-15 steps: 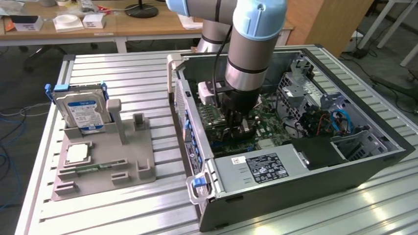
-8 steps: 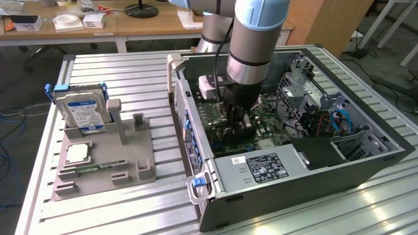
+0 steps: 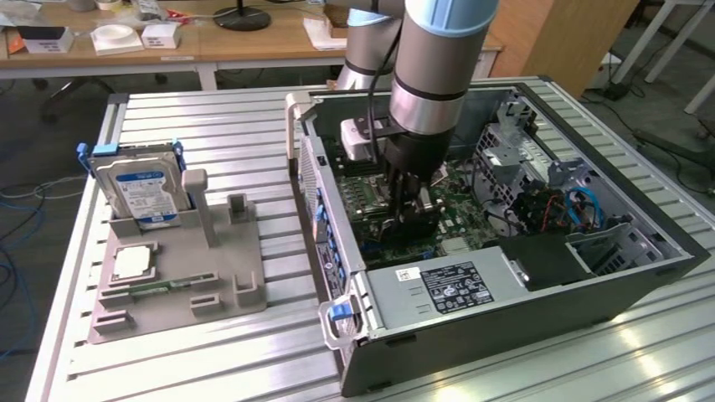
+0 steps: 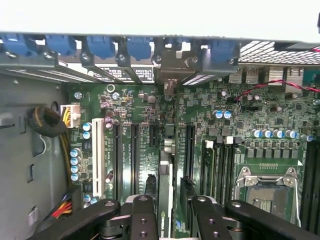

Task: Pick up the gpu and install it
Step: 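Insert the gpu into the slot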

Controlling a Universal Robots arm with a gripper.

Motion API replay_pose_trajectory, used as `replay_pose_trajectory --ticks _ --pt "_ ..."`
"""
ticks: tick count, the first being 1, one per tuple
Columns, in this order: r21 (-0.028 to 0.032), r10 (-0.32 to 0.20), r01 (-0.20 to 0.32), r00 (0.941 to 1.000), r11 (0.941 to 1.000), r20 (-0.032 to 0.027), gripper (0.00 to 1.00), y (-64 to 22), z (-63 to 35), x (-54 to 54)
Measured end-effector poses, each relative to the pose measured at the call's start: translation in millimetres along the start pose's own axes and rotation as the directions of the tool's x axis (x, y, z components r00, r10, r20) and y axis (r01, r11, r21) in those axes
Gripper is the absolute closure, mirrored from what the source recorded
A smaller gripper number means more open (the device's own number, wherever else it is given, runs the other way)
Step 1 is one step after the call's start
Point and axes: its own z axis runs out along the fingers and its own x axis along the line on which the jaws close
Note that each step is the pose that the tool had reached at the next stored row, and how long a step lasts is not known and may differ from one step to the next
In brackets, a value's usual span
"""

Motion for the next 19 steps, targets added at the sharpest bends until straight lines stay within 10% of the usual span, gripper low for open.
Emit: replay_pose_trajectory --ticks 11,19 --pt "0.001 0.0 0.0 1.0 1.0 0.0001 0.68 -0.5 -12.0 -0.2" --pt "0.0009 0.0 0.0 1.0 1.0 0.0 0.9 -0.5 -12.0 -0.1"
